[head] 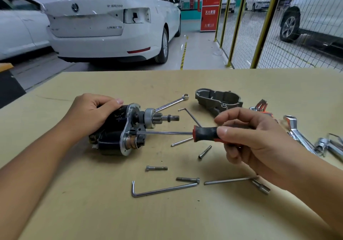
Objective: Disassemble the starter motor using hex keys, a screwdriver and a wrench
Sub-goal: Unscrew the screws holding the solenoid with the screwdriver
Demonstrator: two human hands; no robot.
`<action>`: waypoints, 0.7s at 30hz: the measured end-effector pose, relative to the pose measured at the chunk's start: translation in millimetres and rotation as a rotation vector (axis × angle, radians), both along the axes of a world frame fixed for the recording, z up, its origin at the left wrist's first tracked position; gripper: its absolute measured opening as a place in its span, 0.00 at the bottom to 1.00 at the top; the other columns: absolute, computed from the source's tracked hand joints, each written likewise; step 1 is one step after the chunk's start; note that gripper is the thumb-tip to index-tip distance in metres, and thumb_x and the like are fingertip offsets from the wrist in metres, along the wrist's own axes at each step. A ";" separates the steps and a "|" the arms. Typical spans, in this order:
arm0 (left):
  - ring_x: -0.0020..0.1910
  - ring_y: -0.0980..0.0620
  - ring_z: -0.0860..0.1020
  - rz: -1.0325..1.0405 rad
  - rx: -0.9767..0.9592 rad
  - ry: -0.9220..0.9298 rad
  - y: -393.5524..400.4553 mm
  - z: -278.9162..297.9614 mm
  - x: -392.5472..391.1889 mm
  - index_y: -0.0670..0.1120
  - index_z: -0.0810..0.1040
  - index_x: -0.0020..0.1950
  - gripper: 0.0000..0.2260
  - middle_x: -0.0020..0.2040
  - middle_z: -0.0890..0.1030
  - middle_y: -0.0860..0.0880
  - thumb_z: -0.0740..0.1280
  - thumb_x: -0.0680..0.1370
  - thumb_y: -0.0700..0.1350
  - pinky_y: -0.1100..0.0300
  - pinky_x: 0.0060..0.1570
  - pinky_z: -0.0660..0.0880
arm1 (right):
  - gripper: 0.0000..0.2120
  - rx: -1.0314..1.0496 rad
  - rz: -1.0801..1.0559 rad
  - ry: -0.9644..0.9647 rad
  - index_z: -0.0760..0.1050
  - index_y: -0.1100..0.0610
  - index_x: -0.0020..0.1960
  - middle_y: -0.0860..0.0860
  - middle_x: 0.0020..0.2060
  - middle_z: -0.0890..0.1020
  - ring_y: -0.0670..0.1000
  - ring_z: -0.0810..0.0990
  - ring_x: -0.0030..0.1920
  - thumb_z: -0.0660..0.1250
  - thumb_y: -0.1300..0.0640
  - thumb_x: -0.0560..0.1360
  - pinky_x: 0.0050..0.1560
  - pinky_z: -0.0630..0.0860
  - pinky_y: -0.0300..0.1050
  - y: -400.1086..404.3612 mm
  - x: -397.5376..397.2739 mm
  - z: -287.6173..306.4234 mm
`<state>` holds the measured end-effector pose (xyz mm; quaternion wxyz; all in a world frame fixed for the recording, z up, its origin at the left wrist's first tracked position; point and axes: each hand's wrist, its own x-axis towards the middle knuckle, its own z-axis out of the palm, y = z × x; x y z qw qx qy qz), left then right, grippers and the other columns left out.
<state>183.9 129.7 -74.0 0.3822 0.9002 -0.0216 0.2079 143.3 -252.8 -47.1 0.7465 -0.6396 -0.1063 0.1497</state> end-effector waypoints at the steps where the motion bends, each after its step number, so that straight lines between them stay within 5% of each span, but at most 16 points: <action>1: 0.43 0.48 0.84 0.001 -0.006 -0.001 -0.1 -0.1 0.0 0.54 0.88 0.45 0.20 0.40 0.87 0.48 0.66 0.74 0.68 0.47 0.50 0.80 | 0.15 0.021 -0.002 -0.001 0.84 0.56 0.45 0.58 0.36 0.80 0.52 0.70 0.27 0.79 0.63 0.58 0.28 0.71 0.44 0.3 0.5 -1.1; 4: 0.46 0.44 0.84 0.002 0.007 0.001 1.3 -0.8 0.8 0.53 0.88 0.46 0.21 0.41 0.87 0.46 0.66 0.75 0.68 0.42 0.53 0.80 | 0.22 0.026 -0.030 0.028 0.84 0.55 0.44 0.57 0.36 0.79 0.51 0.71 0.28 0.82 0.71 0.55 0.30 0.72 0.44 1.5 0.3 -4.9; 6: 0.46 0.42 0.83 0.008 0.017 0.000 2.2 -0.5 1.2 0.50 0.88 0.46 0.23 0.42 0.86 0.44 0.66 0.75 0.69 0.41 0.52 0.80 | 0.16 -0.007 -0.014 0.037 0.83 0.55 0.45 0.58 0.36 0.81 0.51 0.71 0.27 0.84 0.58 0.60 0.25 0.70 0.43 4.9 -1.9 -1.9; 9: 0.46 0.42 0.83 0.009 0.014 -0.004 1.4 -0.2 -0.1 0.50 0.88 0.46 0.22 0.42 0.86 0.44 0.66 0.75 0.68 0.41 0.51 0.80 | 0.19 -0.134 -0.010 0.052 0.82 0.54 0.46 0.61 0.37 0.84 0.52 0.71 0.23 0.73 0.40 0.65 0.23 0.65 0.40 5.0 -3.2 1.1; 12: 0.44 0.40 0.83 0.006 0.033 -0.006 1.2 -0.7 0.4 0.48 0.87 0.45 0.24 0.41 0.85 0.42 0.66 0.76 0.67 0.42 0.49 0.79 | 0.13 -0.060 -0.009 -0.001 0.82 0.55 0.45 0.61 0.36 0.82 0.52 0.70 0.24 0.77 0.50 0.64 0.24 0.67 0.42 1.7 -0.1 -1.3; 16: 0.35 0.48 0.77 -0.002 0.069 -0.001 0.1 0.7 0.2 0.42 0.84 0.42 0.29 0.39 0.81 0.37 0.64 0.76 0.69 0.52 0.41 0.72 | 0.19 0.036 -0.040 -0.030 0.84 0.55 0.46 0.56 0.37 0.81 0.51 0.72 0.29 0.80 0.62 0.56 0.29 0.72 0.45 2.0 1.9 -6.8; 21: 0.37 0.44 0.76 -0.011 0.101 0.004 -0.8 2.6 0.4 0.39 0.83 0.43 0.32 0.42 0.81 0.34 0.63 0.75 0.69 0.53 0.43 0.71 | 0.18 -0.121 -0.049 0.057 0.81 0.55 0.48 0.61 0.35 0.83 0.52 0.71 0.24 0.74 0.42 0.66 0.22 0.67 0.41 5.8 -1.5 -0.6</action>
